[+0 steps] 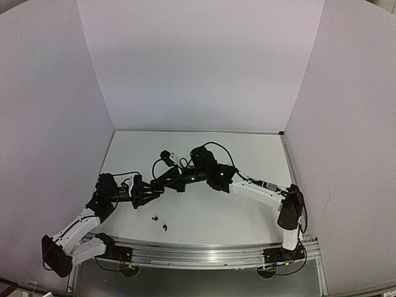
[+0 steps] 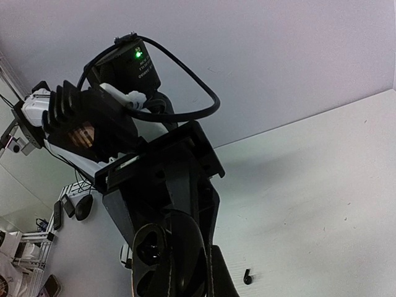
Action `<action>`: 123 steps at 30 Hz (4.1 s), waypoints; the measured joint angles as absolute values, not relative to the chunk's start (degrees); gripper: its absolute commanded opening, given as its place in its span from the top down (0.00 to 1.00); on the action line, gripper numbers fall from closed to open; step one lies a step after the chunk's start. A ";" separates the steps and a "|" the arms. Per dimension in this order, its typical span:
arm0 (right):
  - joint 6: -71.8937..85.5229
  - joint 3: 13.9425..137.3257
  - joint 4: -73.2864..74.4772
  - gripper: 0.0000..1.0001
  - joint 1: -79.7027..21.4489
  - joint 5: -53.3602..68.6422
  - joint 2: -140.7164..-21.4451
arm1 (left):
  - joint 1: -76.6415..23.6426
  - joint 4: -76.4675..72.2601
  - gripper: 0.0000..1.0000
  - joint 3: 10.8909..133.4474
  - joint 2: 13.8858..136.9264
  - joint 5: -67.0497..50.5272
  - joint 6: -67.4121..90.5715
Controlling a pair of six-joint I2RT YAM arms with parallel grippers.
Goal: Insert the wireless bluetooth earbuds into the charging case
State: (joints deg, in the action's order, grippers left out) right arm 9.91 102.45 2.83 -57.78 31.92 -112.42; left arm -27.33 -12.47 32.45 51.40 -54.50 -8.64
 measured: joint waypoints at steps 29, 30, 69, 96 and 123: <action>21.40 102.07 2.21 0.20 -56.71 16.40 -112.05 | -27.33 -13.02 1.00 27.93 50.03 -42.33 2.83; 22.55 101.92 2.19 0.20 -56.52 14.81 -111.87 | -27.34 -12.99 1.00 27.48 49.81 -41.05 3.86; 20.77 130.85 47.96 0.56 -72.14 -3.39 -146.44 | -15.27 -10.57 1.00 19.35 39.00 -16.45 13.48; 17.06 131.81 50.92 1.00 -74.08 -6.15 -147.97 | -15.16 -11.62 1.00 18.61 38.63 -18.67 13.98; -24.71 119.41 -0.50 1.00 -73.06 -14.93 -110.55 | -15.18 -3.92 1.00 34.40 38.87 -48.11 -8.55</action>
